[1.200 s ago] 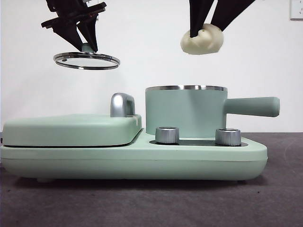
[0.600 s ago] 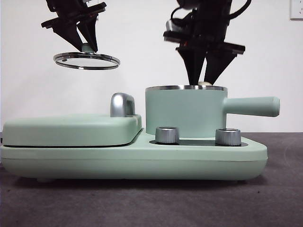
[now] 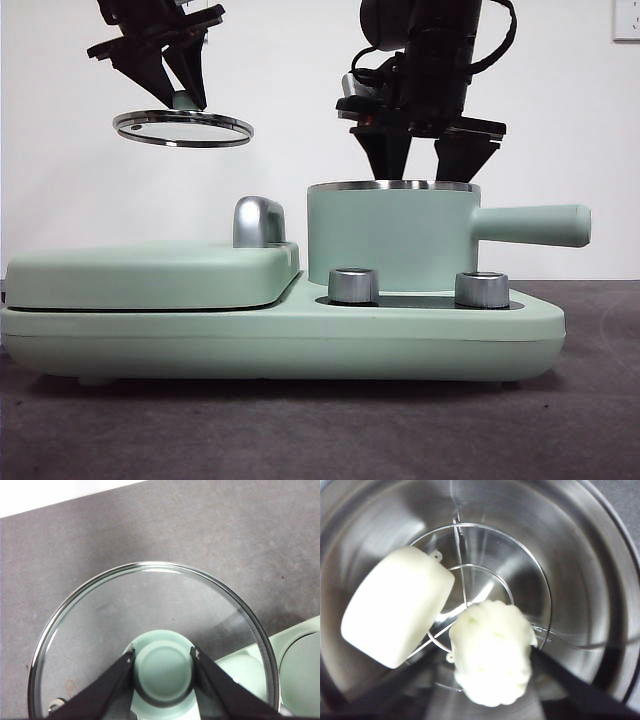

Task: Put the buns in a small steamer

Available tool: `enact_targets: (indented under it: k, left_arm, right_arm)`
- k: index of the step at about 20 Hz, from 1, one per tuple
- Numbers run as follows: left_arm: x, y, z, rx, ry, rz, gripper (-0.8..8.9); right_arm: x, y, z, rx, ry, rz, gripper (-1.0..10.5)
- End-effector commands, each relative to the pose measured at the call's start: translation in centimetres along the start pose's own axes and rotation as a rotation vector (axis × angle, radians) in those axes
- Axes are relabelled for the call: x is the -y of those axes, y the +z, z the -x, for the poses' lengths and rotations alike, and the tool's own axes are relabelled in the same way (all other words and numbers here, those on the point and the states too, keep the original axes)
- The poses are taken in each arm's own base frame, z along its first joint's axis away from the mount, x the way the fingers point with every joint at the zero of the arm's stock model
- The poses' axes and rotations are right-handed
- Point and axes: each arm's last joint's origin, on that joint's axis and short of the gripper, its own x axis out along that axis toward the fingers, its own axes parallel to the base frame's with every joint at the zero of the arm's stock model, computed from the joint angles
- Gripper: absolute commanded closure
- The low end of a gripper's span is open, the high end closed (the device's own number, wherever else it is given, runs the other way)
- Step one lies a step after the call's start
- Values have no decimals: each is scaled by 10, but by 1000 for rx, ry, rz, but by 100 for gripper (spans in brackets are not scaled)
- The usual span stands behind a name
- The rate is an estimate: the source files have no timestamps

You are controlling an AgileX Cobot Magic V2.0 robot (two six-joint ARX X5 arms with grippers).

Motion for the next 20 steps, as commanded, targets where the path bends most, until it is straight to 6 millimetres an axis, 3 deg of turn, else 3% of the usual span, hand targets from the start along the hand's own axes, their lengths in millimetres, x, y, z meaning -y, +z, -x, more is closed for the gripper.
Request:
enact_targets:
  k: [1, 6, 9, 12, 20]
  left_arm:
    - [2, 9, 13, 65, 2, -11, 699]
    - [2, 9, 13, 65, 2, -10, 699]
    - [2, 8, 13, 64, 2, -8, 699]
    - [2, 8, 13, 58, 1, -6, 700]
    - [11, 7, 13, 48, -93, -15, 707]
  right_arm:
    - [-4, 4, -2, 9, 0, 16, 573]
    - [-4, 5, 8, 27, -2, 16, 573]
    - [-5, 7, 35, 84, 5, 18, 573]
    - [-6, 2, 75, 138, 11, 19, 573]
    - [0, -66, 171, 257, -76, 21, 573]
